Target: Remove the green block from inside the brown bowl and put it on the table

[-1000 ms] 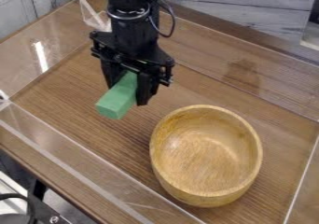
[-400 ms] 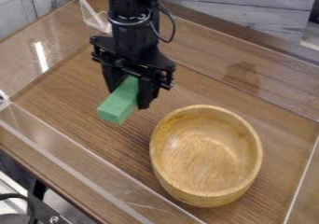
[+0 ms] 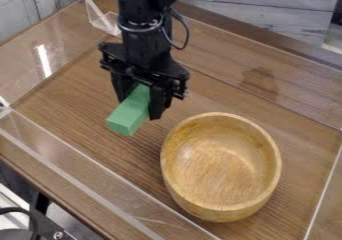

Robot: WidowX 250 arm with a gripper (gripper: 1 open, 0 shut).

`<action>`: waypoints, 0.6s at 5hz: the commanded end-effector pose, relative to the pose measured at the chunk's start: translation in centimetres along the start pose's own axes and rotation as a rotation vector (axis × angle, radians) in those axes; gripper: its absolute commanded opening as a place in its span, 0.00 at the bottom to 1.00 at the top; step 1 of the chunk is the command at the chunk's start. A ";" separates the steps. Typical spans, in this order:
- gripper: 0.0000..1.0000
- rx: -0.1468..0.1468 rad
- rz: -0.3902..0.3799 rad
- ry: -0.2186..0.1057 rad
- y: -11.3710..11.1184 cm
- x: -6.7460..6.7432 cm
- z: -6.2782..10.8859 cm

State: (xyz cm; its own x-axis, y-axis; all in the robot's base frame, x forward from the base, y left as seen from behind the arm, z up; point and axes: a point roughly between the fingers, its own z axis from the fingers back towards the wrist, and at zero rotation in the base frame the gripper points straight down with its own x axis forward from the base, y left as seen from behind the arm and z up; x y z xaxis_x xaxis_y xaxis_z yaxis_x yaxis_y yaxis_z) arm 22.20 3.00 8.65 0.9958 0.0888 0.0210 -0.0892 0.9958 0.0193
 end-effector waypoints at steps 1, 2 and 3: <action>0.00 0.004 0.001 -0.051 0.3 1.4 0.6; 0.00 0.005 0.001 -0.048 0.6 2.0 0.1; 0.00 0.006 0.001 -0.044 0.9 2.5 -0.5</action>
State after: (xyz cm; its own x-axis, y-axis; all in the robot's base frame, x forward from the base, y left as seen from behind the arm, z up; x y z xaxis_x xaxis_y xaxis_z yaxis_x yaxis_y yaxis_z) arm 23.66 3.78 6.87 0.9958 0.0915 0.0052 -0.0916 0.9956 0.0195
